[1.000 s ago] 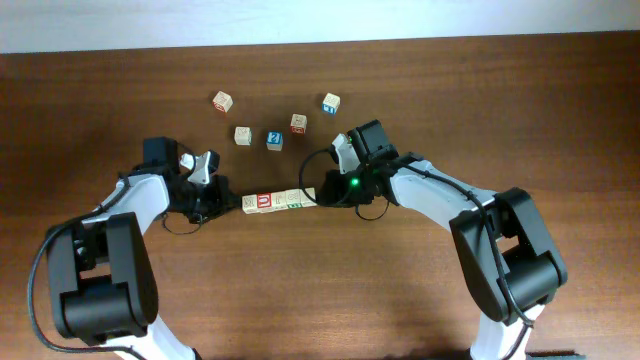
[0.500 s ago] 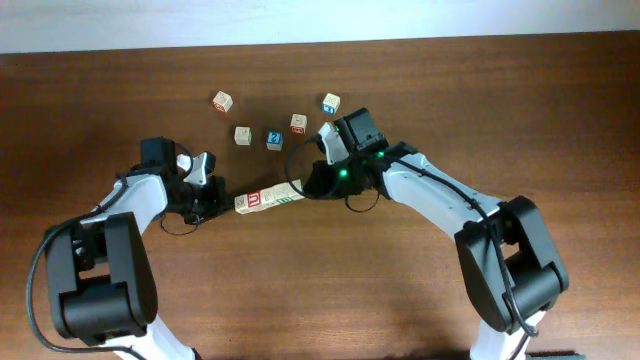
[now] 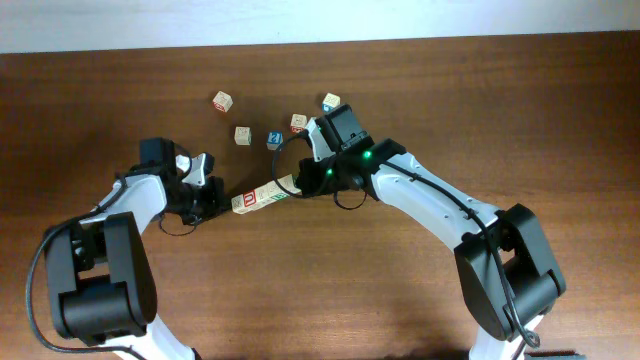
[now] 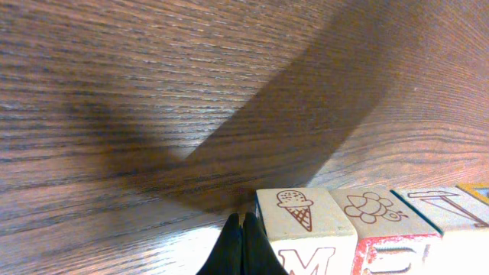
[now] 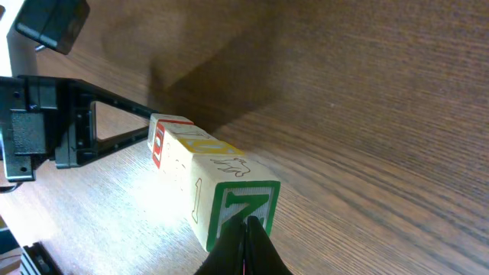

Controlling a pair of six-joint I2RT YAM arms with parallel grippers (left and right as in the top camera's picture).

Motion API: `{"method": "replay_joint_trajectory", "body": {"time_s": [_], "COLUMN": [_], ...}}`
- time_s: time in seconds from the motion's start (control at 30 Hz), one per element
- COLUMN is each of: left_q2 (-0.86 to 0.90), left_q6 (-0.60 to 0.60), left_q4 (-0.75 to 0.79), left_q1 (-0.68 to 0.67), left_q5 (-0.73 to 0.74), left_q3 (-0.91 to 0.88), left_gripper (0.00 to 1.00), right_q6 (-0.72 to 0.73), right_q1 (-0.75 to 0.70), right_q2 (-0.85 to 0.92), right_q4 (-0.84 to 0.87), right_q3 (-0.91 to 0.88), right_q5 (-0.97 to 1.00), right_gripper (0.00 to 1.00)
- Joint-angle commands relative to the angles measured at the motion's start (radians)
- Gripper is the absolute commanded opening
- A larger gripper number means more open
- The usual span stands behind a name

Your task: Rotate 5 blocks

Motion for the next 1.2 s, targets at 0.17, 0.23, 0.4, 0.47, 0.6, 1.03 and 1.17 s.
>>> {"method": "replay_joint_trajectory", "body": {"time_s": [0.17,0.23,0.4,0.47,0.6,1.03,1.17], "left_q2": [-0.006,-0.006,-0.006,-0.006,-0.006,-0.006,-0.006], "left_q6": [0.009,0.009,0.009,0.009,0.009,0.009,0.009], "left_q4": [-0.002,-0.002,-0.001,-0.001,-0.001,-0.008,-0.010], "left_q1": [-0.027,-0.027,-0.026,-0.026,-0.026,-0.026,-0.007], "left_q5": [0.141,0.141,0.140,0.140,0.140,0.130,0.091], "left_q3": [-0.003,-0.003,-0.003,-0.003,-0.003,-0.003,-0.003], "left_gripper": [0.00,0.00,0.00,0.00,0.00,0.00,0.00], "right_q6": [-0.004,-0.003,-0.003,-0.003,-0.003,0.015,0.015], "right_q1": [0.106,0.122,0.142,0.142,0.142,0.142,0.142], "right_q2": [-0.009,-0.009,-0.009,-0.009,-0.009,0.024,0.024], "right_q4": [0.013,0.021,0.020,0.020,0.020,0.084,0.086], "right_q3": [0.056,0.057,0.056,0.056,0.056,0.056,0.056], "right_q5": [-0.076,-0.067,-0.054,-0.054,-0.054,-0.003,0.007], "right_gripper": [0.04,0.04,0.04,0.04,0.04,0.04,0.04]}}
